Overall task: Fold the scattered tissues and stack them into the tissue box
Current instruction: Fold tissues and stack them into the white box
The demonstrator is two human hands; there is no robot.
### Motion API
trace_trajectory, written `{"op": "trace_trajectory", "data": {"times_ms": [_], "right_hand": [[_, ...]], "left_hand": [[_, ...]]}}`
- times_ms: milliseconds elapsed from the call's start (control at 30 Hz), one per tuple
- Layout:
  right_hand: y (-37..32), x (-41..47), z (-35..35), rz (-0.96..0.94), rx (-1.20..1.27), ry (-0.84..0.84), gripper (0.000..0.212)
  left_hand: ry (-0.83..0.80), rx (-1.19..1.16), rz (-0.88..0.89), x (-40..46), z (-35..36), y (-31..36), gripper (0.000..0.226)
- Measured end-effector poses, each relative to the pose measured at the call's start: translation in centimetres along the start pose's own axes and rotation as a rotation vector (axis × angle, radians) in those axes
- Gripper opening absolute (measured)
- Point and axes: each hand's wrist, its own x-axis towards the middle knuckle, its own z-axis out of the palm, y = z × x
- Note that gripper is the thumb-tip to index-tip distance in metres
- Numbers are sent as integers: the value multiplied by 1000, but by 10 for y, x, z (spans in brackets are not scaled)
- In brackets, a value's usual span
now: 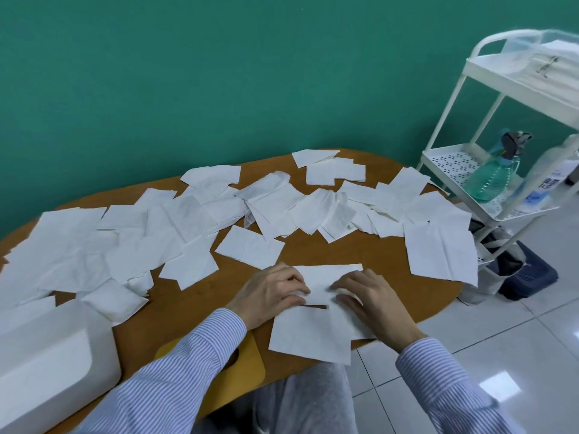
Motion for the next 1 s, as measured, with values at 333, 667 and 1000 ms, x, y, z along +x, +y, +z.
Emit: {"op": "trace_trajectory", "data": {"times_ms": [333,667,1000], "right_hand": [[-1,4,10,-30,-127,-26,15],[-17,10,-20,-37,-140,89,27],[-51,-1,-60,250,402,73,13]], "left_hand": [[1,64,-49,-5,7,5,16],[117,80,-65,1,-24,15,19],[158,-54,-106,-14,-67,37,21]]}}
